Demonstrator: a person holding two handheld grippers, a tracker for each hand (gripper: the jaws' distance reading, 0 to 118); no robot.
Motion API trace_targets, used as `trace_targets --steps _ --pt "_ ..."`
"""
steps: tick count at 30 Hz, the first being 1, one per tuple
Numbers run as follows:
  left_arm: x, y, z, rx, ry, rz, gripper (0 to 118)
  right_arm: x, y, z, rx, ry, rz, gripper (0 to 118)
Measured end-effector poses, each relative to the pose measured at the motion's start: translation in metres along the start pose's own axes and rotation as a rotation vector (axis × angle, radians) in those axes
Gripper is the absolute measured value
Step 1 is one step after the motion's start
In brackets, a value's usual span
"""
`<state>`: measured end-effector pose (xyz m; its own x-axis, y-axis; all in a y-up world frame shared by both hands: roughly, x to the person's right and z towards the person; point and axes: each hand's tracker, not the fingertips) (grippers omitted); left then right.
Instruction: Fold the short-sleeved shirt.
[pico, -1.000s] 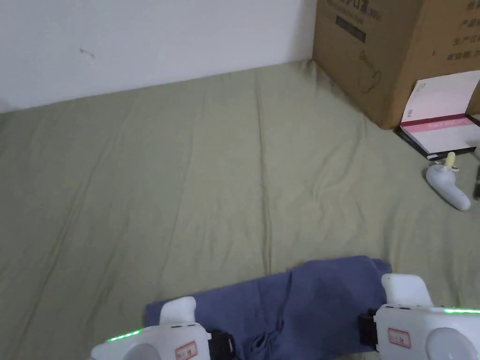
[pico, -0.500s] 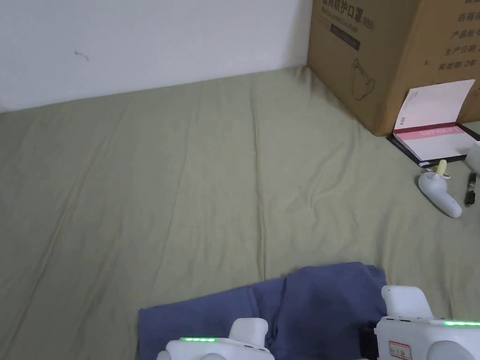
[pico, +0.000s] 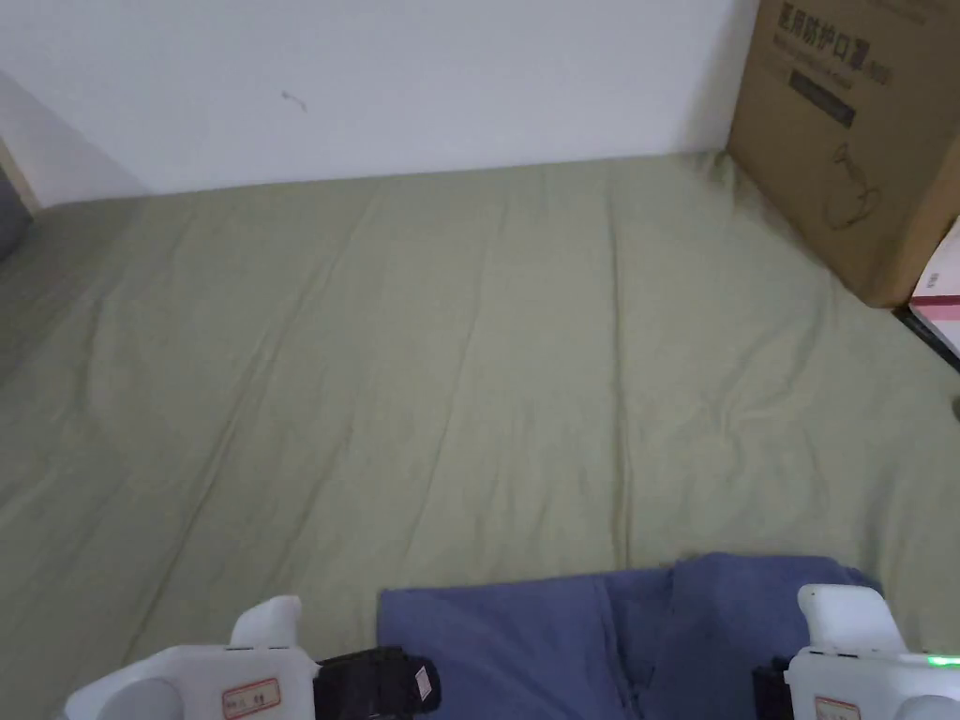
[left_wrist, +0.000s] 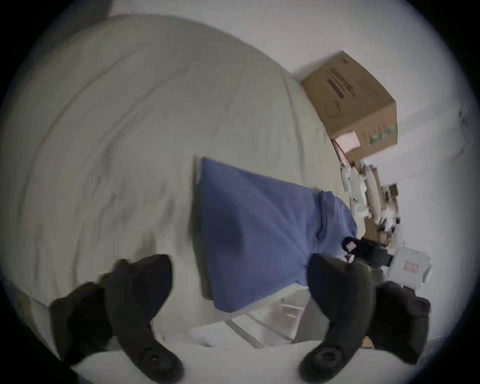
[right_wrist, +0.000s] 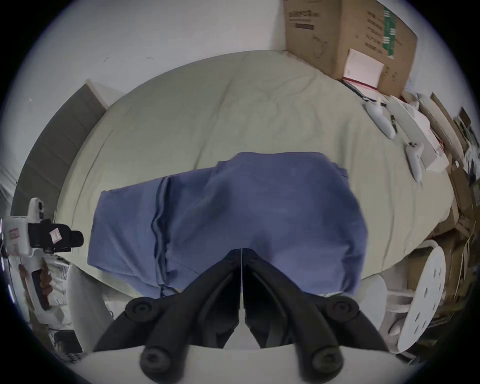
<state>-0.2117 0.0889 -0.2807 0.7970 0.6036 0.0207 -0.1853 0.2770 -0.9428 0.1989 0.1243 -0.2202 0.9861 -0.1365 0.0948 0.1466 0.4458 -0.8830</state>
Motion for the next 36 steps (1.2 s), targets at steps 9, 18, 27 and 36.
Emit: trace_targets --steps 9,18,27,36 --pt "-0.033 -0.002 -0.056 -0.053 -0.332 0.253 112 -0.036 0.007 -0.006 -0.035 0.025 0.11 1" --pt "-0.056 0.005 -0.058 -0.076 -0.286 0.251 9 -0.045 0.006 -0.013 -0.069 0.016 0.137 1" --pt "-0.066 0.016 -0.041 -0.056 -0.392 0.27 9 -0.054 0.008 -0.013 -0.086 -0.001 0.162 1" --pt "-0.13 0.045 0.05 0.092 -0.262 0.229 9 -0.071 0.015 -0.019 -0.092 0.007 0.163 1"
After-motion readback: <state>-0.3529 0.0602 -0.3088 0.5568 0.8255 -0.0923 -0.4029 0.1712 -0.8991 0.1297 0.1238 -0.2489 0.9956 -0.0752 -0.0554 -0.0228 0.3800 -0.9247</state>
